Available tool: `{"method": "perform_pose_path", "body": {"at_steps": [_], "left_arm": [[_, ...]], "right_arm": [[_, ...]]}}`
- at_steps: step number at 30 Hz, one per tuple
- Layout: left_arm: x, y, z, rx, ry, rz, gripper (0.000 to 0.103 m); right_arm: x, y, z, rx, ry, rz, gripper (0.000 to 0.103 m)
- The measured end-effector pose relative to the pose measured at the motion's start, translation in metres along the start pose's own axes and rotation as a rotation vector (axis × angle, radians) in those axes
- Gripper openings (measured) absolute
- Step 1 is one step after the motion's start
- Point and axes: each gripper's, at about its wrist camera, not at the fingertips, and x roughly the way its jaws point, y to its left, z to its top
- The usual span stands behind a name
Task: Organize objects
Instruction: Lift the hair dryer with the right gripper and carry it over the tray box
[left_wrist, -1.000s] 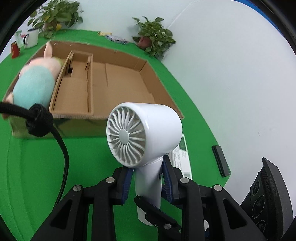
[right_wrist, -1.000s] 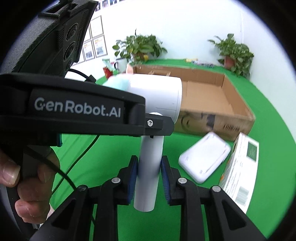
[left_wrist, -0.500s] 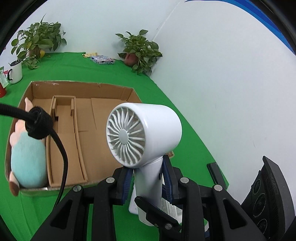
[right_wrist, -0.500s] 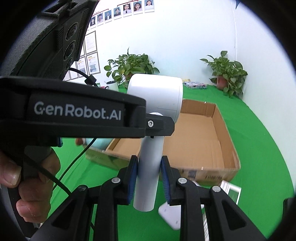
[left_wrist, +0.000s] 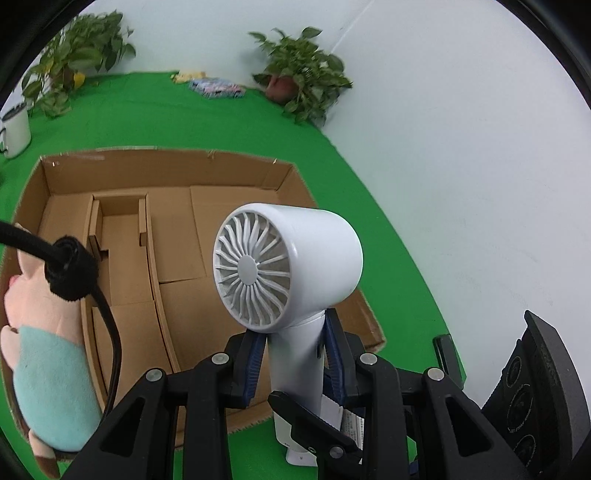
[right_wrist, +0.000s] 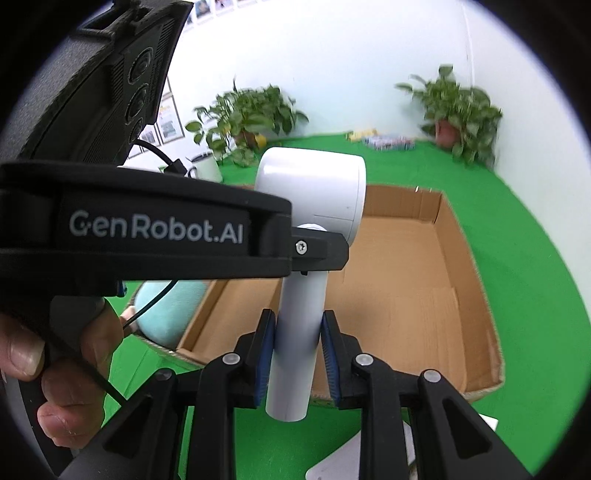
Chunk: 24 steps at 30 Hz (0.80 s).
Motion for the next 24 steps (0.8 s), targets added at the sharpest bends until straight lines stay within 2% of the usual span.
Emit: {"method": "perform_pose_path", "body": {"at_steps": [7, 13, 19, 24], "left_arm": [[0.048, 0.038, 0.01, -0.073, 0.096, 0.024, 0.028], [0.078, 0.063, -0.002, -0.132, 0.178, 0.059, 0.028], [0.092, 0.073, -0.006, -0.152, 0.232, 0.079, 0.029], [0.091, 0.07, -0.009, -0.165, 0.278, 0.128, 0.03]], "right_arm": [[0.039, -0.012, -0.003, 0.049, 0.104, 0.036, 0.024], [0.066, -0.018, -0.017, 0.095, 0.186, 0.072, 0.024], [0.078, -0.027, -0.023, 0.114, 0.239, 0.097, 0.024], [0.077, -0.03, -0.025, 0.135, 0.268, 0.139, 0.024]]}}
